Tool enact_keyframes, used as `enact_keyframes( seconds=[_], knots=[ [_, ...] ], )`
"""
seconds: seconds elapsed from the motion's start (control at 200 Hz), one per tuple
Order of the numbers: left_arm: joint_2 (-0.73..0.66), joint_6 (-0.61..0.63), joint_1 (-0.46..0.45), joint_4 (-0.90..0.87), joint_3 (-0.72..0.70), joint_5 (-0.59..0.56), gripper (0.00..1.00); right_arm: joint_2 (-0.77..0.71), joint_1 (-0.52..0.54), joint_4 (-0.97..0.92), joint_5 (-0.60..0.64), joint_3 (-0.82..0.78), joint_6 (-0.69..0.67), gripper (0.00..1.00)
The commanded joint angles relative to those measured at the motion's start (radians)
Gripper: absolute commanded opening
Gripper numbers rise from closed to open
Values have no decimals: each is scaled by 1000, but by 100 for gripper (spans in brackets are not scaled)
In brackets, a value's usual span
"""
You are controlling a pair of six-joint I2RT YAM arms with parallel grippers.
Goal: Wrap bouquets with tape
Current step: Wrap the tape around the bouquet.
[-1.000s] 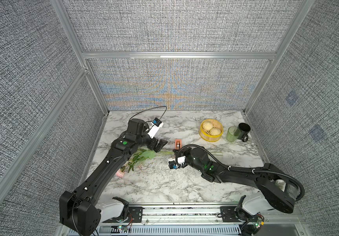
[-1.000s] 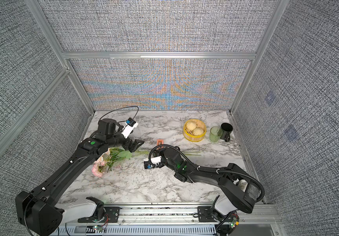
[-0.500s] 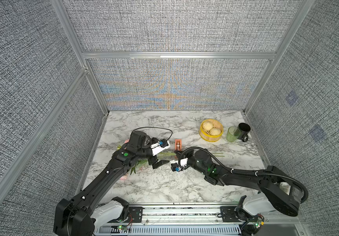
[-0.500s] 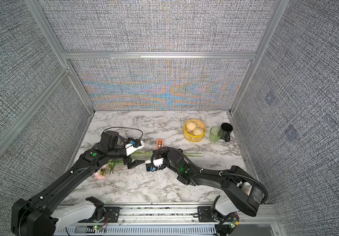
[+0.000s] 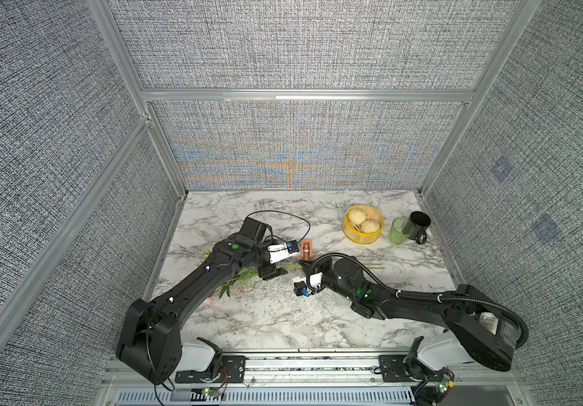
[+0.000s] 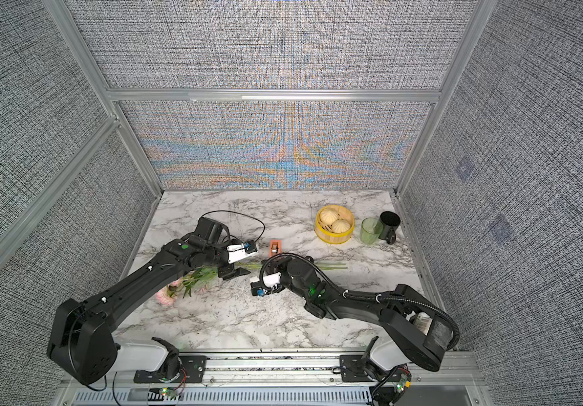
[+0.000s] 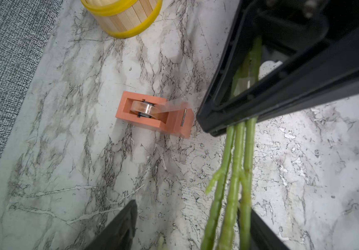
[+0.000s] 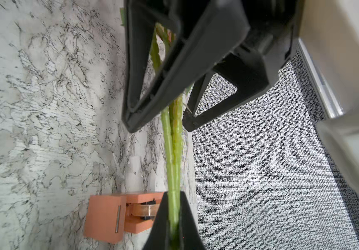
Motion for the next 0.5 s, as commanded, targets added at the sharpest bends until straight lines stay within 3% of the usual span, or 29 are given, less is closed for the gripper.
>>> enact_keyframes(
  seconds=[0.0, 0.13, 0.3, 0.495],
  knots=[
    [-3, 44, 0, -24, 9, -10, 49, -12, 3, -19, -44, 22, 37, 0],
    [-36, 49, 0, -14, 6, 6, 21, -40, 0, -109, -62, 33, 95, 0],
    [-53, 59, -7, 2, 10, -2, 0, -86, -6, -274, -101, 63, 167, 0],
    [-69, 78, -24, 47, -12, -39, 0, -169, -31, -456, -207, 88, 291, 11]
  ],
)
